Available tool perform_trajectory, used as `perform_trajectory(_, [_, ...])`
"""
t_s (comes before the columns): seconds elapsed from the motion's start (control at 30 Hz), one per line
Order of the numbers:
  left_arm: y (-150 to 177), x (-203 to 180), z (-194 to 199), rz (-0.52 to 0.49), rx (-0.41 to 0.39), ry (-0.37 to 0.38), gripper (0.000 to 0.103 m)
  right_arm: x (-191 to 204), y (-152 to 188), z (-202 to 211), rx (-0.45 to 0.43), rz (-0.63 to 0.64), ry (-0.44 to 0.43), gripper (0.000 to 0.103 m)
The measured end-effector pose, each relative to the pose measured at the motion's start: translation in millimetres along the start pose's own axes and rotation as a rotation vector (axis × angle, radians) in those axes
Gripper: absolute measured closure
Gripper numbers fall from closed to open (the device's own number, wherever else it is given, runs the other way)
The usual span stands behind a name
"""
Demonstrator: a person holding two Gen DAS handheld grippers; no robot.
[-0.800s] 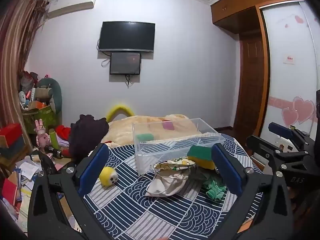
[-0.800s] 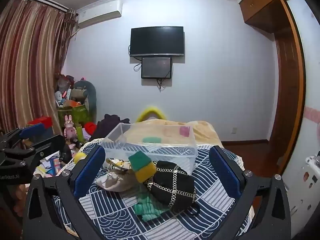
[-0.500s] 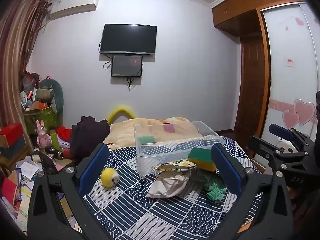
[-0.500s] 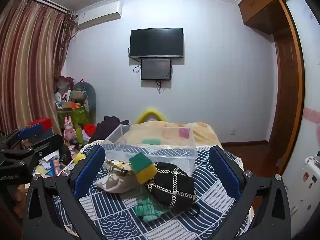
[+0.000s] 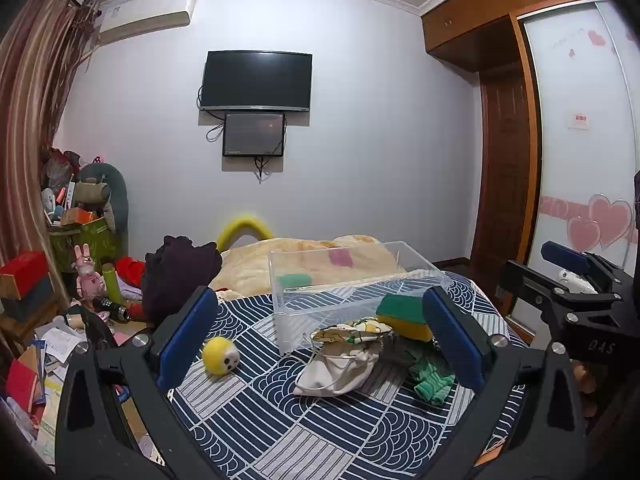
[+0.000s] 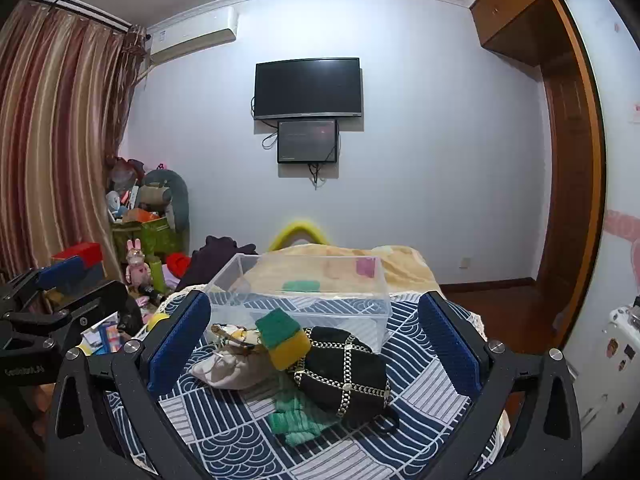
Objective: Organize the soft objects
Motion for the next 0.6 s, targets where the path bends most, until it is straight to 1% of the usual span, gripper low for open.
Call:
perform_trajectory(0.13, [-0.6, -1.0, 1.0, -0.001, -0.005, -0.009, 0.0, -0.7, 0.6, 0.3, 0.003, -0.009, -0.005, 0.0])
perform_trajectory(0.33, [-0.8, 0.0, 0.0, 0.008, 0.005, 0.004, 0.0, -0.7, 2.3, 0.5, -0.001, -0.002, -0.009, 0.0])
perform_trajectory(0.6, [-0.7, -1.3, 0.0, 0.0, 0.003, 0.002, 0.0, 0.3, 3.6, -0.1, -0.003, -0.002, -0.013, 0.0])
Point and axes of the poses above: each gripper's, at about its wrist camera, not at the fingertips, and z roughly against the way its jaws point, x to its left, y to its underside, the point moved 1 cm from there along -z, roughly the way its jaws point, and after that the axes turned 8 degrees about -z, right-handed, at the moved point
